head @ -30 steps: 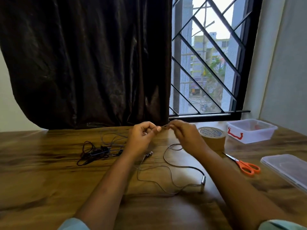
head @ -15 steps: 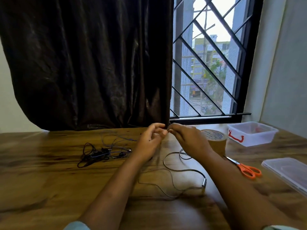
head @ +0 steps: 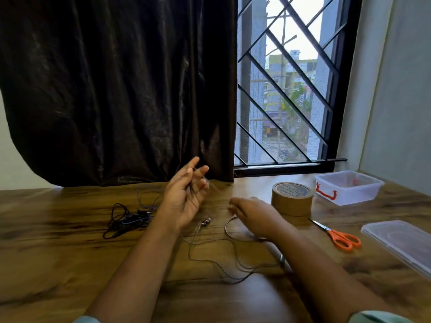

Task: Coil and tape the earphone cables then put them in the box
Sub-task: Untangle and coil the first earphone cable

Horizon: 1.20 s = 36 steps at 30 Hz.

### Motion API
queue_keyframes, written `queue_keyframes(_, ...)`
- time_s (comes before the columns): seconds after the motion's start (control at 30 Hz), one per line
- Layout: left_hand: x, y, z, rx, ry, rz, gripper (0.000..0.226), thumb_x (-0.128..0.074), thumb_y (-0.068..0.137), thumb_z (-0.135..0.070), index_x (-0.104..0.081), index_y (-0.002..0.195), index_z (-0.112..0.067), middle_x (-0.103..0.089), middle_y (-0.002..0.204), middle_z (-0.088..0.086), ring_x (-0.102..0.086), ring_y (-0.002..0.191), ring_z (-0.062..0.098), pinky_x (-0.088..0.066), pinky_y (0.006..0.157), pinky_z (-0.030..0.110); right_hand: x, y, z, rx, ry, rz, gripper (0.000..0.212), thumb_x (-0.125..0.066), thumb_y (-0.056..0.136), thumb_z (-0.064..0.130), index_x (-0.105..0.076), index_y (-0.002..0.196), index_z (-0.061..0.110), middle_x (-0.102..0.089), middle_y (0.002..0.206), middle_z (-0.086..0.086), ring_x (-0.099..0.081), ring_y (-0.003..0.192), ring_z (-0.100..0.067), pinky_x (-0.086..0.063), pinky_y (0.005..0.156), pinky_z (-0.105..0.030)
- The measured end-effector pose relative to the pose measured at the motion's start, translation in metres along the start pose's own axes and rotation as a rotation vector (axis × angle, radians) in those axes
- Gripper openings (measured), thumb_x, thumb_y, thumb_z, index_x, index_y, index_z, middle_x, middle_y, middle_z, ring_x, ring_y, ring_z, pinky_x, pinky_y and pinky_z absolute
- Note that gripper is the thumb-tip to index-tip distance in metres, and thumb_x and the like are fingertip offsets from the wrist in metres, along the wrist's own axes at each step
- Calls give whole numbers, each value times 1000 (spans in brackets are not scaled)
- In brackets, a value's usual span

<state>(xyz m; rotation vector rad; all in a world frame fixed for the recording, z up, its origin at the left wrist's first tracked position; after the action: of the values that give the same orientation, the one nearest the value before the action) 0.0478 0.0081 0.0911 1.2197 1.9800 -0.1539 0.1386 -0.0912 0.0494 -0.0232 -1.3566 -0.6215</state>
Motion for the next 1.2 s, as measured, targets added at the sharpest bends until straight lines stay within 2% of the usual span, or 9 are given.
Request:
queue_keyframes(0.13, 28, 6, -11, -132, 24, -185, 35, -28, 103, -8, -39, 136, -7, -67, 109, 16, -68, 95, 23, -58, 79, 34, -20, 6, 24, 103, -43, 91, 21, -38, 99, 38, -53, 90, 28, -63, 86, -1, -61, 81, -22, -53, 76, -44)
queue_keyframes(0.27, 29, 12, -2, -165, 688, -152, 46, -28, 103, -10, -21, 148, -15, -53, 136, 9, -54, 120, 22, -41, 105, 41, -18, 4, 54, 245, -45, 55, 24, -41, 98, 37, -59, 96, 21, -63, 84, 0, -58, 73, -21, -45, 64, -32)
queue_keyframes(0.33, 20, 12, 5, -186, 954, -45, 47, -30, 102, -9, -21, 148, -15, -52, 137, 8, -56, 116, 21, -43, 103, 33, -14, 2, 61, 277, 13, 36, 22, -42, 98, 33, -60, 97, 21, -60, 81, 4, -54, 70, -16, -41, 63, -30)
queue_keyframes(0.43, 11, 10, 15, -138, 1103, 79, 45, -30, 102, -6, -28, 146, -14, -55, 129, 10, -65, 90, 17, -53, 71, 17, 10, 1, 55, 283, 143, -81, 17, -47, 97, 27, -63, 96, 22, -64, 80, 8, -58, 71, -9, -43, 64, -28)
queue_keyframes(0.5, 10, 7, 24, -72, 1151, 144, 41, -31, 102, -7, -36, 141, -16, -63, 104, 8, -64, 59, 11, -54, 57, 25, 32, 0, 43, 265, 295, -209, 16, -53, 95, 20, -59, 83, 29, -54, 66, 16, -52, 63, 2, -38, 60, -21)
queue_keyframes(0.63, -1, 0, 45, 92, 1001, 250, 28, -29, 103, -16, -53, 116, -10, -39, 41, -4, -33, 29, 8, -49, 64, 38, 51, -1, 16, 132, 502, -401, 18, -61, 92, 18, -61, 76, 27, -50, 58, 11, -49, 58, -2, -33, 53, -11)
queue_keyframes(0.93, -25, -20, 48, 343, 495, 285, 37, -30, 100, -19, -64, 99, -5, -24, 37, -5, -21, 28, 5, -32, 41, 21, 60, -5, -15, -48, 626, -549, 26, -61, 91, 30, -61, 67, 21, -43, 51, 7, -40, 50, -4, -30, 50, -18)
queue_keyframes(1.07, -34, -25, 46, 327, 289, 287, 38, -29, 100, -20, -57, 124, -12, -26, 37, -5, -28, 31, 6, -43, 44, 21, 37, 3, -6, -25, 456, -390, 27, -47, 99, 30, -60, 80, 16, -57, 66, 5, -51, 60, -6, -42, 61, -31)
queue_keyframes(1.2, -28, -11, 21, 77, 229, 108, 38, -28, 101, -18, -46, 135, -14, -37, 40, -3, -43, 38, 10, -50, 53, 24, 2, 6, 18, 76, 291, -125, 23, -40, 99, 31, -60, 98, 19, -65, 92, -1, -62, 84, -19, -50, 75, -37)
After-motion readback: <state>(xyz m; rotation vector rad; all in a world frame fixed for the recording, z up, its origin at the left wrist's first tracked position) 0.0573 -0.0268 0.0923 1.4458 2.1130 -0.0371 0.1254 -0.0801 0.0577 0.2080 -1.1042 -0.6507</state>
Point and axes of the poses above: each hand's wrist, its own y-axis towards the middle knuckle, its own x-axis out of the back of the hand, z = x × y, the point moved 9 cm from there along y, towards the middle knuckle
